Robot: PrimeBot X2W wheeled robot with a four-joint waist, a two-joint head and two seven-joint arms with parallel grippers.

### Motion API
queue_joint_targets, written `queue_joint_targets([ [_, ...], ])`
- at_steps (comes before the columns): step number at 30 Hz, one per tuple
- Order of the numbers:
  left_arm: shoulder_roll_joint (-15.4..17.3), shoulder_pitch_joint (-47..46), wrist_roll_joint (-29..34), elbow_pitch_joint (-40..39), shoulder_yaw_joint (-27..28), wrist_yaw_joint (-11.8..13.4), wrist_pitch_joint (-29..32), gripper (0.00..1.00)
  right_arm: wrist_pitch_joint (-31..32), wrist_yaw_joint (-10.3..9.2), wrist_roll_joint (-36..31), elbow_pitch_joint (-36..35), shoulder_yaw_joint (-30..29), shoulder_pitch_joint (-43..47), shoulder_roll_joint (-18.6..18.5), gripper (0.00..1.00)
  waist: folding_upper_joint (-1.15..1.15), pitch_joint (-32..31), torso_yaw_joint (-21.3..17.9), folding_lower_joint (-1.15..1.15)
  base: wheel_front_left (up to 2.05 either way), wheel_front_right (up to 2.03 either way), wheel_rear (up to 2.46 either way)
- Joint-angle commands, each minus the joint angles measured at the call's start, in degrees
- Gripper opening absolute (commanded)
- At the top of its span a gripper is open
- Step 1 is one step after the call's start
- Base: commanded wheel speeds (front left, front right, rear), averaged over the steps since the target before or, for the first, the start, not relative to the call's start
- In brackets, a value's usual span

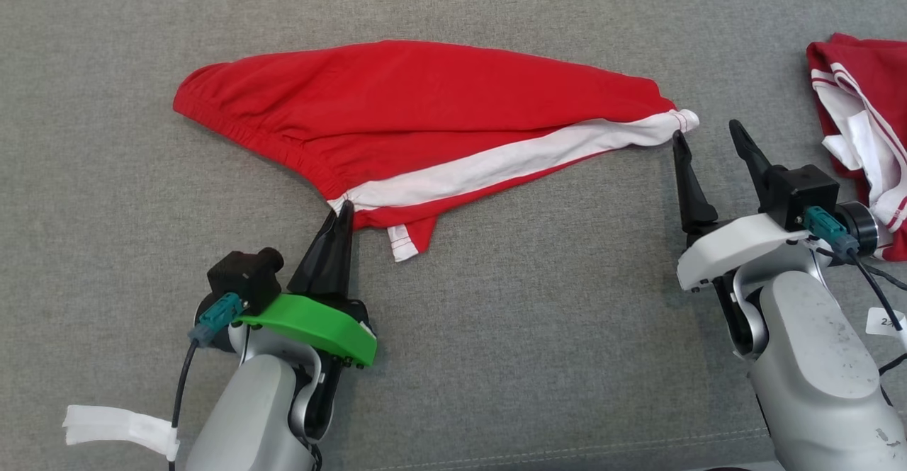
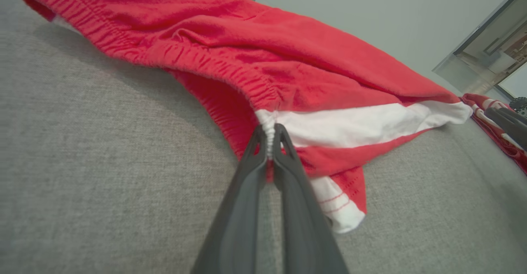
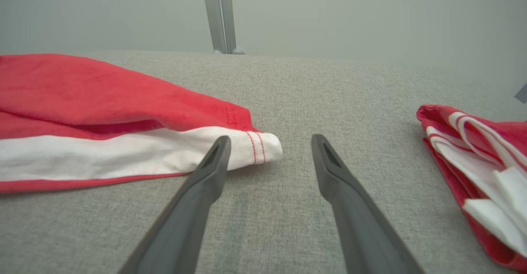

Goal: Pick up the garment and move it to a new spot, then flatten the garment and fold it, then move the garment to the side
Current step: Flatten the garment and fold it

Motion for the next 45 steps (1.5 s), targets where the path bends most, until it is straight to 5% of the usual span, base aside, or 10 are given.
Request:
queue_joint_targets([
  [1,0.2,0.8,1.1,-0.1,0.8,-0.3,0.0,0.00,-0.2,-0.09,0.2,0.4,0.2,0.0,-0.3,1.00,0.00,-0.1,0.1,0.00,0.00,0.00,0.00],
  [22,0.2,1.6,3.5,-0.8,4.8,-0.2,0.0,0.00,-0.2,-0.09,5.5,4.6,8.2,0.0,-2.6,1.00,0.00,-0.2,1.4,0.00,0.00,0.00,0.00],
  [24,0.2,1.7,3.6,-0.9,4.8,-0.2,0.0,0.00,-0.2,-0.09,6.1,5.0,8.7,0.2,-2.6,0.92,0.00,-0.3,1.4,0.00,0.00,0.00,0.00],
  [26,0.2,1.6,3.6,-0.9,4.7,-0.2,0.0,0.00,-0.2,-0.09,6.6,5.5,9.2,0.2,-2.8,0.70,0.00,-0.3,1.4,0.00,0.00,0.00,0.00],
  [27,0.2,1.5,3.6,-0.9,4.6,-0.2,0.0,0.00,-0.2,-0.09,7.1,6.0,9.6,0.2,-2.9,0.51,0.00,-0.3,1.4,0.00,0.00,0.00,0.00],
  [29,0.2,1.4,3.6,-0.9,4.6,-0.2,0.0,0.00,-0.2,-0.09,7.7,6.7,10.3,-0.4,-3.1,0.36,0.00,-0.2,1.5,0.00,0.00,0.00,0.00],
  [31,0.2,1.2,3.8,-0.8,4.6,-0.2,0.0,0.00,-0.2,-0.09,8.3,7.5,11.0,-1.1,-3.0,0.04,0.00,-0.2,1.6,0.00,0.00,0.00,0.00],
  [39,0.2,2.1,3.9,-0.2,4.9,-0.2,0.0,0.00,-0.2,-0.09,9.6,6.5,10.7,-1.3,-2.6,0.00,0.00,-2.4,1.9,0.00,0.00,0.00,0.00],
  [45,1.4,2.0,7.0,-3.4,8.2,-0.2,0.0,0.00,-0.2,-0.09,11.9,-0.2,10.4,-0.8,-1.8,0.00,0.00,-9.7,0.7,0.00,0.00,0.00,0.00],
])
